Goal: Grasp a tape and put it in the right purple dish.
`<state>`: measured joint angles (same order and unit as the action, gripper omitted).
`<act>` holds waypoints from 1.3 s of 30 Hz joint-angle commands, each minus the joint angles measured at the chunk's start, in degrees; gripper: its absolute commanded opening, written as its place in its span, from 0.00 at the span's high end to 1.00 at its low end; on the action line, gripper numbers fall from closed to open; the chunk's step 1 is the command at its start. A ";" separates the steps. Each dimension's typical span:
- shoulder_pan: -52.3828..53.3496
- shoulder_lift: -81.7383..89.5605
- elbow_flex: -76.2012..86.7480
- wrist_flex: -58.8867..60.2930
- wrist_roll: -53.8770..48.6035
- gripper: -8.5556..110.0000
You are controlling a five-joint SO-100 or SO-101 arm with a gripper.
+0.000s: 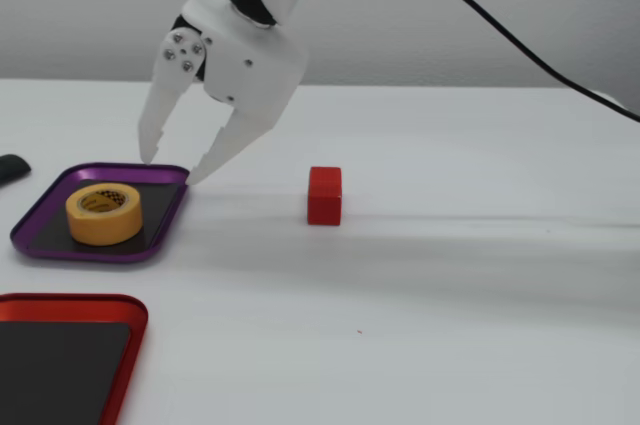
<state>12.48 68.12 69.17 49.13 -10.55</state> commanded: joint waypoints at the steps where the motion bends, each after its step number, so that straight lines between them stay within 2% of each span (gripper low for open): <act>1: -0.09 1.76 -2.20 2.64 0.53 0.83; 9: -0.97 12.57 -10.28 24.08 1.41 0.83; 12: -0.97 19.34 -10.90 31.55 5.62 0.83; 20: -1.14 43.51 -4.13 41.92 10.11 0.84; 27: -1.14 65.65 20.04 38.23 9.58 0.83; 34: -1.14 83.58 55.72 20.21 9.58 0.83; 39: -1.67 96.86 74.09 8.96 9.67 0.83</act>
<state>11.51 158.12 134.82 63.98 -0.70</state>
